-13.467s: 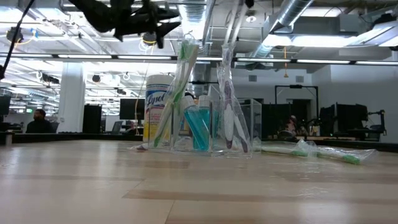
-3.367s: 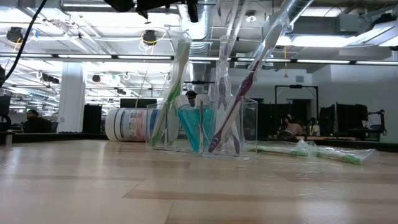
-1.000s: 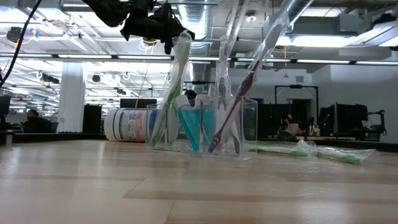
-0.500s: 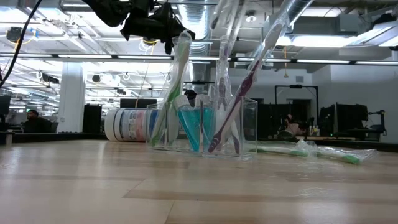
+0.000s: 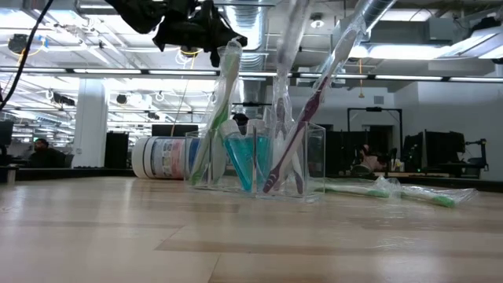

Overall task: Pick & Place toothbrushing station
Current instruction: Put the purple toothbrush into the right compartment of the transparent organizer

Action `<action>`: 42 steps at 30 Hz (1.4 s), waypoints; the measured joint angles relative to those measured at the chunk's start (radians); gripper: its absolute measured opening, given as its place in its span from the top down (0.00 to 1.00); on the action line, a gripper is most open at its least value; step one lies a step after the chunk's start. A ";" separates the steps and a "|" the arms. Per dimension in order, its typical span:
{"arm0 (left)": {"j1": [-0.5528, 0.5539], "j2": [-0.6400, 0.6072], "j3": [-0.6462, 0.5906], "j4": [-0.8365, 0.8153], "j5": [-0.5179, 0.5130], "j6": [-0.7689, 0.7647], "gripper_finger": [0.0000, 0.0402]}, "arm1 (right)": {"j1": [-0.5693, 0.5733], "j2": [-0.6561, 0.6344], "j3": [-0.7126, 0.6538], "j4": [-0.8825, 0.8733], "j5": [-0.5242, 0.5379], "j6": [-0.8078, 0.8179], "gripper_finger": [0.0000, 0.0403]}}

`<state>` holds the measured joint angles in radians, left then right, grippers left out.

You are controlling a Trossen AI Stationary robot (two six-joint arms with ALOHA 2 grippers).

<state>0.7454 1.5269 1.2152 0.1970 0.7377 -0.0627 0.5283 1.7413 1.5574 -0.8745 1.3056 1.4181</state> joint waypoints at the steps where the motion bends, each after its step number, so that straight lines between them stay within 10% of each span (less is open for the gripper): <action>1: -0.002 0.000 0.000 0.000 0.001 0.000 0.89 | 0.001 -0.002 0.000 -0.052 -0.020 0.048 0.97; 10: -0.018 0.000 0.000 0.000 0.003 0.007 0.89 | 0.011 -0.002 0.000 -0.304 -0.041 0.275 0.97; 42: -0.018 0.000 0.000 0.000 0.001 0.067 0.89 | -0.032 -0.002 -0.237 0.023 -0.028 0.194 0.97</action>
<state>0.7277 1.5269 1.2148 0.1970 0.7383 0.0040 0.4961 1.7391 1.3204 -0.8519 1.2775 1.6125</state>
